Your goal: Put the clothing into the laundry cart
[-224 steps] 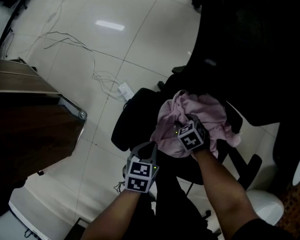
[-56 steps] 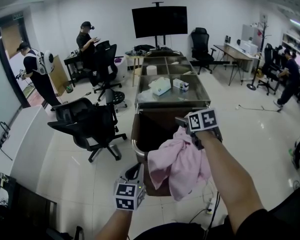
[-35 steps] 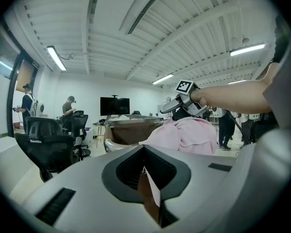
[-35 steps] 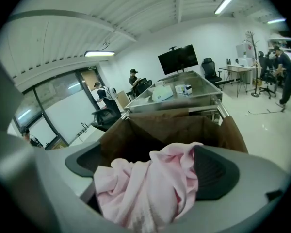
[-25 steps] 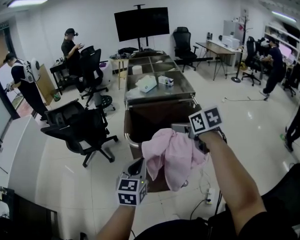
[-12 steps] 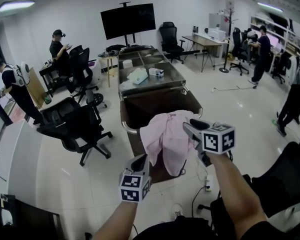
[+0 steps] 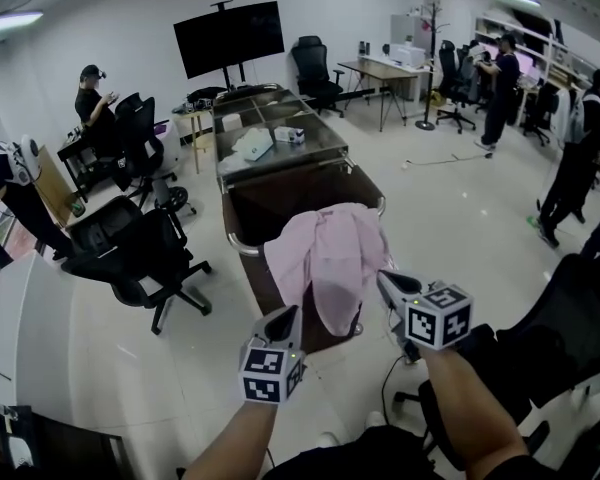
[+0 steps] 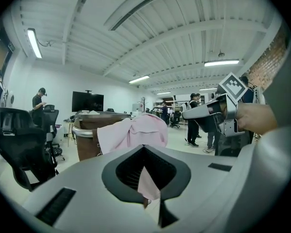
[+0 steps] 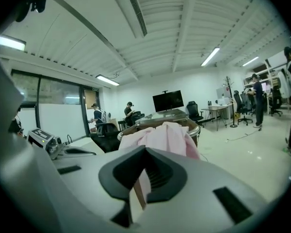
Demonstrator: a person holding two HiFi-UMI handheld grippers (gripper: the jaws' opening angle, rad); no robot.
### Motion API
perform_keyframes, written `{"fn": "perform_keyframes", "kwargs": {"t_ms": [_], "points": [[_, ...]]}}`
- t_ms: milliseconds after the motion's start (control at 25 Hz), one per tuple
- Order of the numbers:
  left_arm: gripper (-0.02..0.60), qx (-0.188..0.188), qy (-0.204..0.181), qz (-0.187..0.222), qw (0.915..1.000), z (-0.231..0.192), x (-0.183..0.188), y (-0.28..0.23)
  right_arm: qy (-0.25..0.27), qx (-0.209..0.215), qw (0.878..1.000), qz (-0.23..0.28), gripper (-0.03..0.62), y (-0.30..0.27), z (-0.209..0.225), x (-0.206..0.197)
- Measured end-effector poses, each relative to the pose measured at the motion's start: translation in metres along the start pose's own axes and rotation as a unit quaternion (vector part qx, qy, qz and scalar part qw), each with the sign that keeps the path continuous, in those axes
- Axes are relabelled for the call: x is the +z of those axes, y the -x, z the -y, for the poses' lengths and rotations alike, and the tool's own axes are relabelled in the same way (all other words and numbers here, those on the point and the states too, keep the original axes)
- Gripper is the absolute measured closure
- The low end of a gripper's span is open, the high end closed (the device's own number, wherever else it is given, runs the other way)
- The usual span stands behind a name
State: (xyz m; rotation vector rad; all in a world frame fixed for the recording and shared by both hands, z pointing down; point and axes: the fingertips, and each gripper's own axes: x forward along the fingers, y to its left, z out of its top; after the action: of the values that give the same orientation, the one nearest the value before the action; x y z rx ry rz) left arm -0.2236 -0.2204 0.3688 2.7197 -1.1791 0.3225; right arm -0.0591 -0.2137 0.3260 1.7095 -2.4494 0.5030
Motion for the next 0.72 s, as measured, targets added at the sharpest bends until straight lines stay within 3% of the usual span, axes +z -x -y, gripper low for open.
{"fn": "perform_keyframes", "kwargs": {"t_ms": [360,720], "points": [[0.583,-0.004,-0.007,-0.006,1.0,0.029,0.002,-0.012,-0.013,0.021,1.0,-0.008,0.583,0.015,0.002,-0.019],[0.583,0.026,0.014,-0.014,0.9995,0.049,-0.008,-0.02,-0.021,0.062,0.997,-0.051,0.586,0.021,0.013,-0.058]]}}
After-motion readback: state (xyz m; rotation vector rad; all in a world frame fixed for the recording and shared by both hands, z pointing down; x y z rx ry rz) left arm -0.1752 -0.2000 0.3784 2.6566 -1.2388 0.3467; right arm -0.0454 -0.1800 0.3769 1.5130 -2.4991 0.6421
